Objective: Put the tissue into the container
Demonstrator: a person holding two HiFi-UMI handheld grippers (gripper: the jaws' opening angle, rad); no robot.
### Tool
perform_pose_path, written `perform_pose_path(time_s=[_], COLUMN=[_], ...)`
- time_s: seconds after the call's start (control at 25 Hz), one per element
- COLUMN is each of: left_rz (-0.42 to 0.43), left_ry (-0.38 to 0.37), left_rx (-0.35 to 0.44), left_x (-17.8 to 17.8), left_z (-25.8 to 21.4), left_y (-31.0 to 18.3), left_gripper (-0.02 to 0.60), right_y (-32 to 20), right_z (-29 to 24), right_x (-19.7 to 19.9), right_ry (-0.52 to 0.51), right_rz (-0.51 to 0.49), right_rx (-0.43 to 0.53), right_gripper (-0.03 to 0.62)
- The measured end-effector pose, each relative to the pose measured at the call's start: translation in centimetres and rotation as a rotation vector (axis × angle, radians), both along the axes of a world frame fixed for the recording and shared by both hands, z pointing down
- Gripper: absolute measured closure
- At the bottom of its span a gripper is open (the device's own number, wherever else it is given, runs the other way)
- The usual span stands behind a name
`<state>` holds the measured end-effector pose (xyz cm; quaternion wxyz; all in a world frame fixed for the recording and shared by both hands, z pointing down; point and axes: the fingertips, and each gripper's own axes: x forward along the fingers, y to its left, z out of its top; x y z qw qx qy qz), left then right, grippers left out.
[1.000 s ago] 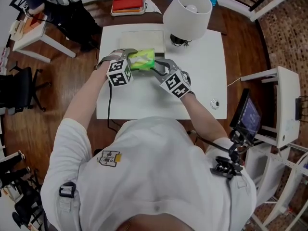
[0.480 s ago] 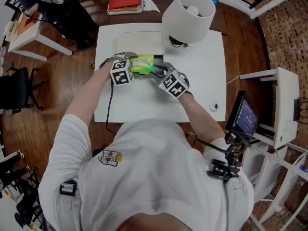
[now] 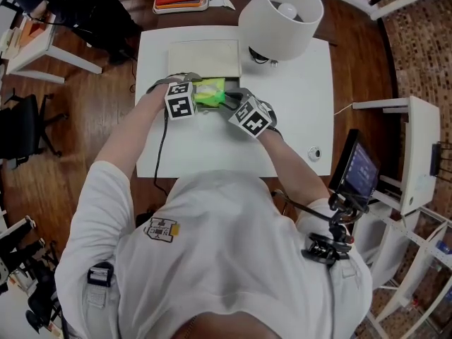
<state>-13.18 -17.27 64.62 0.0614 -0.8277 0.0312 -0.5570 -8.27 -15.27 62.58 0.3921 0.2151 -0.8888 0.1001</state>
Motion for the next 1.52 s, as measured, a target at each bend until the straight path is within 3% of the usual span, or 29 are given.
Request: perform_pose_path(time_s=[0.28,0.52,0.64,0.84,0.92,1.04,1.16,1.2,1.28,1.4,1.44,1.52], left_rz=[-0.002,0.008,0.008,0.033,0.033,-0.001,-0.018,-0.025,-0.055,-0.112,-0.122,-0.135], left_ry=[0.000,-0.010,-0.017,-0.044,-0.010,0.110,0.127,0.123,0.124,0.123,0.117,0.096], left_rx=[0.010,0.040,0.050,0.102,0.119,0.126,0.153,0.167,0.197,0.257,0.274,0.275], left_x=[0.4,0.3,0.2,0.0,0.1,0.6,-0.1,-0.5,-1.5,-2.8,-3.1,-3.4], left_z=[0.0,0.2,0.3,0.1,-0.6,-2.9,-4.3,-4.4,-4.6,-4.5,-4.2,-3.3], left_y=[0.5,0.3,0.3,0.3,0.1,-0.2,-0.5,-0.6,-0.9,-1.3,-1.4,-1.3], left_gripper=[0.245,0.245,0.245,0.241,0.235,0.170,0.172,0.181,0.282,0.539,0.580,0.581], right_y=[0.2,0.5,0.3,0.0,-0.3,-0.5,-0.5,-0.5,-0.5,-0.6,-0.6,-0.5], right_z=[-0.1,-3.0,-1.1,-0.1,0.0,0.2,0.3,0.3,0.3,0.3,0.3,0.4], right_x=[0.6,-1.7,-2.9,-3.1,-3.1,-3.2,-3.2,-3.1,-3.2,-3.2,-3.1,-3.1], right_ry=[0.033,0.080,0.140,0.133,0.132,0.134,0.139,0.139,0.139,0.141,0.142,0.144], right_rz=[0.001,-0.134,-0.191,-0.163,-0.152,-0.144,-0.146,-0.145,-0.145,-0.149,-0.150,-0.152], right_rx=[-0.048,0.130,0.122,0.094,0.088,0.077,0.075,0.074,0.072,0.073,0.074,0.074], right_gripper=[0.469,0.458,0.477,0.484,0.484,0.487,0.487,0.487,0.487,0.487,0.487,0.488])
